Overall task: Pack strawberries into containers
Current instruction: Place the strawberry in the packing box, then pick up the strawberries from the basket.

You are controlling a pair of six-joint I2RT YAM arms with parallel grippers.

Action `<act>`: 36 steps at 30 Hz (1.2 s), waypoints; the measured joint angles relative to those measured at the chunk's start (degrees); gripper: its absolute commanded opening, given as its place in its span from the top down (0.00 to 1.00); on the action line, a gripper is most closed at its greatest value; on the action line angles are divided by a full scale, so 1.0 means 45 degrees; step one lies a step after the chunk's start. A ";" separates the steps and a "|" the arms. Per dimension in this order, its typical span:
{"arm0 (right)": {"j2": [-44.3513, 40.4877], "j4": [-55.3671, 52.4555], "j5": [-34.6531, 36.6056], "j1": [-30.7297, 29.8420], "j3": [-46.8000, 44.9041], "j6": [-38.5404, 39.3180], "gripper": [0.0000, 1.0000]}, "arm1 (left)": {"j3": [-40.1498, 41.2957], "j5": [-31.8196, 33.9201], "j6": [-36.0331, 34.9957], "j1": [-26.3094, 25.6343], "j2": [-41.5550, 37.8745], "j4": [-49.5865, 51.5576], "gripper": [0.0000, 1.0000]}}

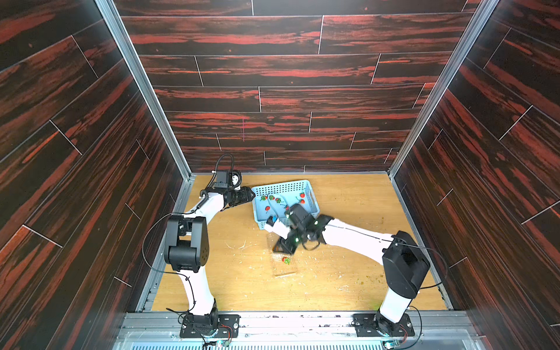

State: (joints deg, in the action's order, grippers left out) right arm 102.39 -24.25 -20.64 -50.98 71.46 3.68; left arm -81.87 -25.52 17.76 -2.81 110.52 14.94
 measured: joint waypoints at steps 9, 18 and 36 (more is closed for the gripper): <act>0.0350 -0.0243 0.0073 -0.0389 -0.0617 -0.0126 0.52 | 0.0000 0.0000 0.0000 0.0029 0.0000 0.0005 0.41; 0.0393 -0.0345 0.1205 -0.0146 0.0073 0.0053 0.50 | 0.0000 0.0000 0.0000 0.0029 0.0000 0.0000 0.41; 0.8330 -0.1394 0.4566 0.3648 1.2303 0.1064 0.46 | 0.0010 -0.0102 0.0010 0.0039 0.0000 0.0010 0.41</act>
State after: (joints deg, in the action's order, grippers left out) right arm 139.87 -30.52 -0.10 -34.57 126.82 8.47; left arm -81.82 -25.98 17.80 -2.63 110.52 14.98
